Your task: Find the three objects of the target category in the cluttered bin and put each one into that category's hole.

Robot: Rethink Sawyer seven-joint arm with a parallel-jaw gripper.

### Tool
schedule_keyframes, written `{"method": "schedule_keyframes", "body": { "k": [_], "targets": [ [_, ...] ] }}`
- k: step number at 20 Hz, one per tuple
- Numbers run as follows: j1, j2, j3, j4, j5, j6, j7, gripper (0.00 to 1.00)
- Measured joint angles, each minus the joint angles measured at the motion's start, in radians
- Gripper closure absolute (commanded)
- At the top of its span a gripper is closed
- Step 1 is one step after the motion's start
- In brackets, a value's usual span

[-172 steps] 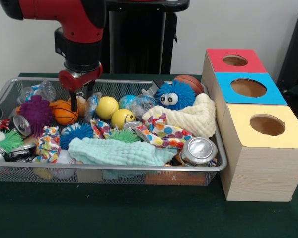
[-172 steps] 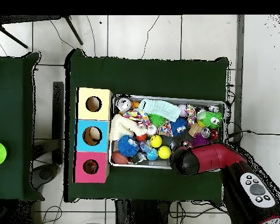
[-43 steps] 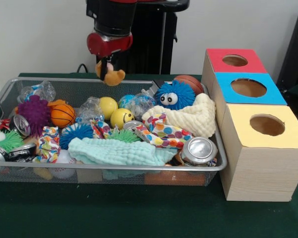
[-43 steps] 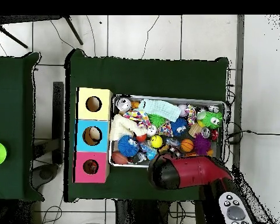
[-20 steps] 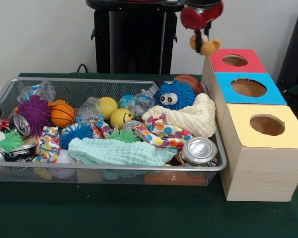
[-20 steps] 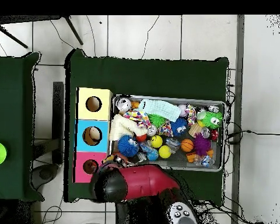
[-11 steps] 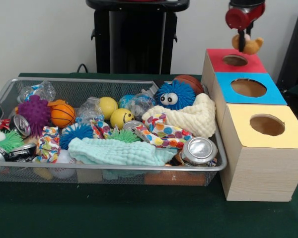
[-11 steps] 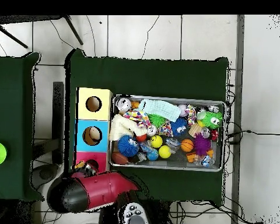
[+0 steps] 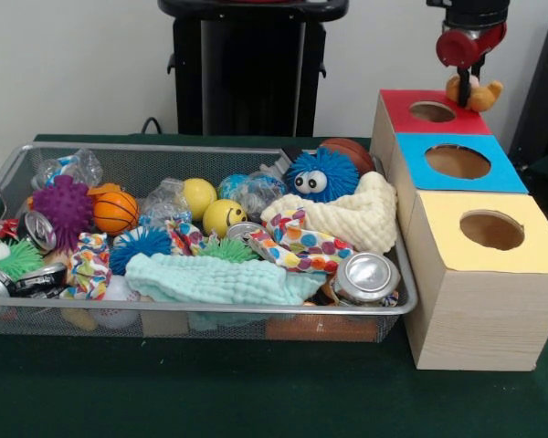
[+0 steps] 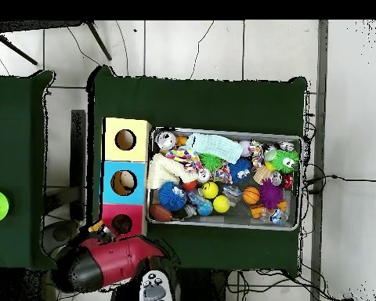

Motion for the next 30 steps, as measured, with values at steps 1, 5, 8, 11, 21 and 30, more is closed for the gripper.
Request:
{"method": "schedule_keyframes", "body": {
  "k": [1,5,8,11,21,30],
  "targets": [
    [0.001,0.0,-0.002,0.0,0.0,0.0,0.0,1.0],
    [0.004,-0.001,-0.005,0.0,0.0,-0.001,0.0,1.0],
    [0.003,-0.001,-0.005,0.0,0.0,-0.001,0.0,1.0],
    [0.002,-0.001,-0.005,0.001,0.0,-0.001,0.0,1.0],
    [-0.053,-0.001,-0.014,0.001,0.0,-0.001,0.0,1.0],
    [-0.144,0.001,-0.036,-0.002,-0.008,-0.001,0.0,1.0]
  ]
}}
